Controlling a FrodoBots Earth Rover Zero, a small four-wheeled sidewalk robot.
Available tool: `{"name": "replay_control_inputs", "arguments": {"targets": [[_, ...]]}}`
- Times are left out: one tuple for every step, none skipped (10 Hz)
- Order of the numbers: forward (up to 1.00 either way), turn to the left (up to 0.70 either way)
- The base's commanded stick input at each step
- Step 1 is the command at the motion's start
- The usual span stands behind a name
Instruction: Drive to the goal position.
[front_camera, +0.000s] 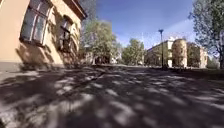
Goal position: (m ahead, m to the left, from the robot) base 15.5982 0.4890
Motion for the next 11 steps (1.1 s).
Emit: {"name": "replay_control_inputs", "arguments": {"targets": [[0.70, -0.35], [0.70, -0.11], [0.70, 0.00], [0.70, 0.00], [0.70, 0.00], [0.70, 0.01], [0.70, 0.04], [0.70, 0.01], [0.70, 0.00], [0.70, 0.00], [0.70, 0.00]]}}
